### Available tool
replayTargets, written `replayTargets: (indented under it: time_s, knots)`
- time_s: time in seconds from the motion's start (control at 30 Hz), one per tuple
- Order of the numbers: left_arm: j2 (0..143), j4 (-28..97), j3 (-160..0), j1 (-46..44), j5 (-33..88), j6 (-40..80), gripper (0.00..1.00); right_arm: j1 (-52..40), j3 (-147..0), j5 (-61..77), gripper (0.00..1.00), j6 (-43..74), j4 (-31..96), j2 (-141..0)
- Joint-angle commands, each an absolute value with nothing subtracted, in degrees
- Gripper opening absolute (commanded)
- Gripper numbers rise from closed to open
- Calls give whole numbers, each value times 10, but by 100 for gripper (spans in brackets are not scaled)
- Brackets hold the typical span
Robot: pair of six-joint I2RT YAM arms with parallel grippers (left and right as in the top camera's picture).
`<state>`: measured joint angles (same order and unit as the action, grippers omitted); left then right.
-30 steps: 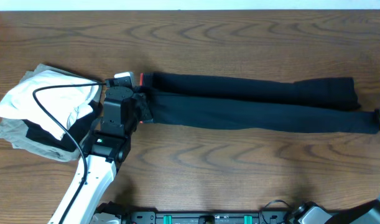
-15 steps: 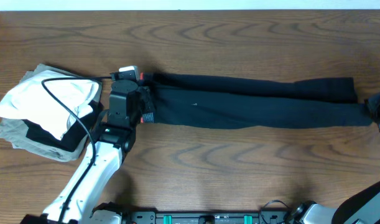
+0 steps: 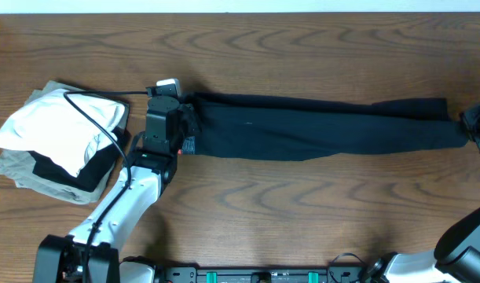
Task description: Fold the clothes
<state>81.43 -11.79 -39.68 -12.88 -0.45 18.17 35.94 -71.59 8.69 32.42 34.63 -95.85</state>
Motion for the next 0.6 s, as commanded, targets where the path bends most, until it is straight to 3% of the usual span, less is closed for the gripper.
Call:
replayTargets:
  time_s: [0.0,0.57]
  knots:
    - [826,-126,-408,-125,-22,175,6,341,-739,53,1,317,342,-977]
    - [872,-181,-408,-125,-23,172,6,299,-762,23,1,332,302,-1028]
